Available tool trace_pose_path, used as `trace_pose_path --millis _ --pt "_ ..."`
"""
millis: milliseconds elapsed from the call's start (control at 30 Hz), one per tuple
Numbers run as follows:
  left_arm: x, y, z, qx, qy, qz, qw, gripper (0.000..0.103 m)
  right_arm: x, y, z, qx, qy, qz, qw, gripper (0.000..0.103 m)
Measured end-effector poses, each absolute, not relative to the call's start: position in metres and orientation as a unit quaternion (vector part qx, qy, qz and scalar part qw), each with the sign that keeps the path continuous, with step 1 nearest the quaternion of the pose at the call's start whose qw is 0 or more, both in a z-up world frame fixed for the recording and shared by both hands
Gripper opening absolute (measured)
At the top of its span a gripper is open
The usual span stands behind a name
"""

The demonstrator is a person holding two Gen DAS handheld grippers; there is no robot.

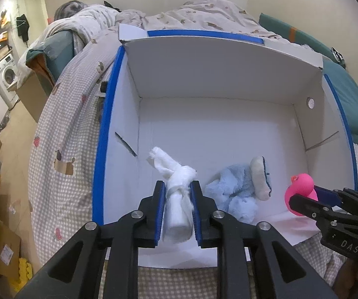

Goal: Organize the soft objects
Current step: 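Open both grippers to release the sock and duck into the box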

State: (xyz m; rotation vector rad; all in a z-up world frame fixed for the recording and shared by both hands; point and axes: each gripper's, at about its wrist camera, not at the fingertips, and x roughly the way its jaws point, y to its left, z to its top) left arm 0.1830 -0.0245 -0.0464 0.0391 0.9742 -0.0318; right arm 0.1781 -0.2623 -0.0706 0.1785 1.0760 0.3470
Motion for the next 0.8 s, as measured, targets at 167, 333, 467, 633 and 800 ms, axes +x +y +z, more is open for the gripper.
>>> trace_pose_path --millis 167,333,467,633,800 --pt "0.182 -0.031 -0.046 0.032 0.467 -0.023 0.883 0.024 0.177 -0.260 -0.066 0.086 0.501 0.174 0.844 0.048" --pt "0.180 -0.032 -0.042 0.032 0.455 -0.016 0.890 0.065 0.178 -0.268 -0.063 0.117 0.489 0.172 0.847 0.067" --pt "0.180 -0.031 -0.041 0.028 0.455 -0.017 0.890 0.065 0.179 -0.275 -0.062 0.143 0.484 0.162 0.848 0.079" --pt "0.179 -0.031 -0.042 0.031 0.456 -0.013 0.889 0.065 0.181 -0.276 -0.065 0.149 0.492 0.158 0.843 0.080" --pt "0.178 -0.031 -0.042 0.030 0.455 -0.011 0.890 0.066 0.178 -0.273 -0.058 0.134 0.475 0.152 0.857 0.103"
